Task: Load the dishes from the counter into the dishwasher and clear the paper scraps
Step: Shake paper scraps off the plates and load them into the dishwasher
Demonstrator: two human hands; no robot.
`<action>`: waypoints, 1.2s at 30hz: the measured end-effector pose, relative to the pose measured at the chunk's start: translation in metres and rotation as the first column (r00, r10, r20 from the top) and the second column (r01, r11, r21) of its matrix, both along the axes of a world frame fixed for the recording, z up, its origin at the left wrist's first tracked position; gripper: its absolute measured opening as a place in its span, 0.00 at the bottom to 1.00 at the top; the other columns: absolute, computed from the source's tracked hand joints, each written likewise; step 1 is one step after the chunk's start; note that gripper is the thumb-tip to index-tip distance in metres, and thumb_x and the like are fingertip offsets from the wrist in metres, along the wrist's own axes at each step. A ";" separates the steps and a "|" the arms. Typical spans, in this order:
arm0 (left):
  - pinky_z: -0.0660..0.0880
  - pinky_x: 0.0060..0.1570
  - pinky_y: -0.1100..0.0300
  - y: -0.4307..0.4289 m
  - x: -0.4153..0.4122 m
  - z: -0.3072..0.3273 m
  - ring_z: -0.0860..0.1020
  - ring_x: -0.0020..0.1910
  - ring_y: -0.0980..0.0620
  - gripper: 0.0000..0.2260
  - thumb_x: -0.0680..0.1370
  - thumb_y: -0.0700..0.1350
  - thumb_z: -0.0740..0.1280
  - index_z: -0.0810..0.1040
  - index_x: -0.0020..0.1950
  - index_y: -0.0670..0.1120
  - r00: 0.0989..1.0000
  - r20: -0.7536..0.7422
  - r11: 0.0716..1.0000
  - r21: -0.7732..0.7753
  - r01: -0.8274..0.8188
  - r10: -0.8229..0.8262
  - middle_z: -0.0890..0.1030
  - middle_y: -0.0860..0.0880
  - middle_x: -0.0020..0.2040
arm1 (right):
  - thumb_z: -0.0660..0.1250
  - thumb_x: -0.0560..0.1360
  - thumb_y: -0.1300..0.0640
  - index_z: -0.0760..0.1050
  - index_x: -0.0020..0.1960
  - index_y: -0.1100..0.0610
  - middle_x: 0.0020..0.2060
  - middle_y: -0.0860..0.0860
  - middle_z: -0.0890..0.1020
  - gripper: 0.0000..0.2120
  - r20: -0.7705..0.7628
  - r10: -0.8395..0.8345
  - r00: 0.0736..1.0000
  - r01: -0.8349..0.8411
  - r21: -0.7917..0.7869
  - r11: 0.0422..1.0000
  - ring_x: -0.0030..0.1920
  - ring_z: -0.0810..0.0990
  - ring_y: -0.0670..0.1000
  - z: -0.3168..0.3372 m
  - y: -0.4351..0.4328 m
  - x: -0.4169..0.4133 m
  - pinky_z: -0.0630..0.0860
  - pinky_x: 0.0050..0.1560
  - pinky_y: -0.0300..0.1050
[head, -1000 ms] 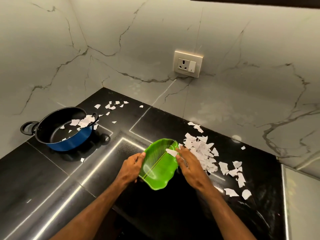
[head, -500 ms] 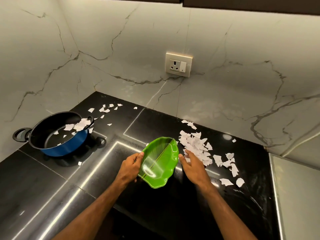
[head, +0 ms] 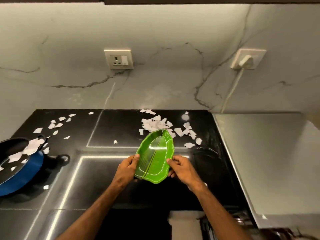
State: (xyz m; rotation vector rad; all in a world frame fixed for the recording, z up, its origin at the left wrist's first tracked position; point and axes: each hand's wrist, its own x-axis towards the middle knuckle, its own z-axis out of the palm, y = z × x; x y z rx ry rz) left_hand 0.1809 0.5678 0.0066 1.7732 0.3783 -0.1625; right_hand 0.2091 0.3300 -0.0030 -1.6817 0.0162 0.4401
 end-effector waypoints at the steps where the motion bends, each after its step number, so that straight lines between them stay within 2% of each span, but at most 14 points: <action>1: 0.75 0.25 0.57 -0.008 -0.001 -0.006 0.78 0.28 0.50 0.15 0.85 0.52 0.62 0.80 0.48 0.43 1.000 -0.005 1.000 0.001 0.022 -0.022 0.80 0.46 0.32 | 0.67 0.83 0.56 0.81 0.52 0.62 0.37 0.58 0.86 0.09 0.012 -0.036 0.999 0.036 -0.012 0.999 0.33 0.82 0.52 -0.001 -0.009 -0.010 0.78 0.33 0.41; 6: 0.81 0.36 0.54 -0.075 -0.010 -0.031 0.81 0.37 0.53 0.09 0.83 0.52 0.66 0.83 0.51 0.49 0.978 -0.001 0.975 0.084 0.208 -0.208 0.85 0.50 0.40 | 0.68 0.82 0.58 0.78 0.50 0.68 0.32 0.56 0.83 0.11 0.037 -0.275 0.961 0.277 -0.120 0.953 0.28 0.82 0.50 -0.006 -0.076 -0.072 0.77 0.29 0.41; 9: 0.78 0.44 0.58 -0.129 -0.018 -0.035 0.80 0.39 0.57 0.09 0.83 0.51 0.66 0.84 0.50 0.49 0.927 0.007 0.921 0.124 0.370 -0.374 0.86 0.51 0.42 | 0.70 0.81 0.56 0.78 0.48 0.68 0.32 0.60 0.82 0.14 0.053 -0.421 0.905 0.424 -0.160 0.891 0.26 0.81 0.49 -0.007 -0.125 -0.109 0.77 0.28 0.43; 12: 0.76 0.42 0.58 -0.181 -0.022 -0.037 0.80 0.38 0.57 0.09 0.83 0.52 0.67 0.83 0.47 0.51 0.842 -0.012 0.822 0.206 0.530 -0.540 0.85 0.51 0.39 | 0.72 0.80 0.51 0.79 0.48 0.66 0.35 0.63 0.83 0.16 0.087 -0.540 0.837 0.546 -0.185 0.817 0.28 0.82 0.52 -0.003 -0.173 -0.145 0.79 0.31 0.46; 17: 0.80 0.48 0.51 -0.277 -0.032 -0.029 0.83 0.42 0.53 0.09 0.81 0.53 0.68 0.84 0.46 0.50 0.703 -0.065 0.656 0.306 0.690 -0.708 0.85 0.53 0.38 | 0.72 0.80 0.48 0.84 0.50 0.57 0.38 0.56 0.86 0.11 0.109 -0.699 0.707 0.706 -0.169 0.687 0.33 0.84 0.53 0.002 -0.244 -0.206 0.84 0.37 0.52; 20: 0.79 0.47 0.54 -0.341 -0.041 -0.032 0.84 0.44 0.51 0.10 0.82 0.53 0.67 0.83 0.47 0.48 0.574 -0.102 0.507 0.364 0.781 -0.812 0.85 0.52 0.41 | 0.70 0.73 0.32 0.83 0.49 0.55 0.40 0.54 0.86 0.25 0.159 -0.759 0.631 0.773 -0.219 0.596 0.39 0.85 0.56 -0.003 -0.288 -0.242 0.83 0.43 0.59; 22: 0.76 0.47 0.59 -0.382 -0.047 -0.034 0.84 0.49 0.52 0.09 0.82 0.52 0.68 0.84 0.52 0.49 0.500 -0.130 0.420 0.387 0.821 -0.856 0.86 0.51 0.45 | 0.68 0.72 0.28 0.83 0.48 0.53 0.39 0.53 0.85 0.27 0.173 -0.784 0.596 0.799 -0.229 0.557 0.40 0.84 0.57 -0.012 -0.317 -0.263 0.81 0.44 0.61; 25: 0.76 0.51 0.60 -0.447 -0.066 -0.040 0.83 0.52 0.54 0.09 0.81 0.51 0.70 0.84 0.56 0.48 0.425 -0.147 0.347 0.378 0.859 -0.893 0.85 0.52 0.49 | 0.67 0.76 0.35 0.82 0.47 0.53 0.39 0.53 0.84 0.21 0.182 -0.836 0.518 0.847 -0.246 0.472 0.39 0.84 0.57 -0.017 -0.362 -0.296 0.80 0.43 0.62; 28: 0.75 0.50 0.64 -0.516 -0.089 -0.051 0.81 0.51 0.56 0.08 0.81 0.51 0.70 0.83 0.57 0.50 0.314 -0.213 0.216 0.384 0.898 -0.925 0.84 0.55 0.49 | 0.67 0.81 0.43 0.83 0.50 0.52 0.41 0.52 0.86 0.13 0.120 -0.881 0.457 0.871 -0.262 0.416 0.40 0.85 0.53 -0.035 -0.414 -0.330 0.82 0.44 0.55; 30: 0.74 0.45 0.69 -0.523 -0.093 -0.048 0.82 0.51 0.56 0.09 0.81 0.51 0.70 0.83 0.58 0.51 0.277 -0.233 0.183 0.358 0.916 -0.932 0.85 0.54 0.50 | 0.67 0.81 0.41 0.83 0.50 0.48 0.40 0.50 0.86 0.12 0.122 -0.886 0.447 0.875 -0.263 0.406 0.38 0.85 0.52 -0.038 -0.417 -0.336 0.83 0.43 0.57; 32: 0.70 0.41 0.75 -0.560 -0.106 -0.067 0.83 0.50 0.57 0.09 0.80 0.51 0.71 0.82 0.59 0.52 0.220 -0.286 0.107 0.362 0.926 -0.933 0.85 0.55 0.48 | 0.66 0.78 0.36 0.82 0.49 0.47 0.38 0.48 0.85 0.15 0.102 -0.909 0.405 0.881 -0.309 0.358 0.37 0.85 0.52 -0.058 -0.445 -0.357 0.82 0.43 0.60; 33: 0.70 0.42 0.76 -0.577 -0.112 -0.075 0.83 0.50 0.58 0.11 0.79 0.52 0.71 0.82 0.60 0.51 0.181 -0.324 0.053 0.367 0.929 -0.929 0.86 0.54 0.49 | 0.66 0.78 0.38 0.81 0.48 0.48 0.37 0.49 0.84 0.15 0.087 -0.921 0.380 0.885 -0.325 0.334 0.36 0.84 0.52 -0.069 -0.456 -0.366 0.82 0.43 0.59; 34: 0.73 0.47 0.74 -0.594 -0.117 -0.090 0.83 0.52 0.56 0.16 0.77 0.54 0.71 0.81 0.62 0.49 0.142 -0.356 0.013 0.342 0.940 -0.924 0.86 0.53 0.51 | 0.67 0.79 0.40 0.81 0.47 0.50 0.36 0.50 0.84 0.14 0.070 -0.933 0.353 0.888 -0.338 0.311 0.34 0.84 0.52 -0.080 -0.466 -0.375 0.81 0.41 0.59; 36: 0.78 0.59 0.58 -0.617 -0.123 -0.128 0.83 0.58 0.49 0.28 0.70 0.61 0.68 0.81 0.64 0.46 0.083 -0.397 -0.030 0.271 0.962 -0.914 0.86 0.47 0.56 | 0.66 0.77 0.38 0.78 0.45 0.51 0.34 0.51 0.82 0.16 0.042 -0.946 0.322 0.874 -0.399 0.280 0.33 0.84 0.52 -0.104 -0.478 -0.389 0.81 0.39 0.58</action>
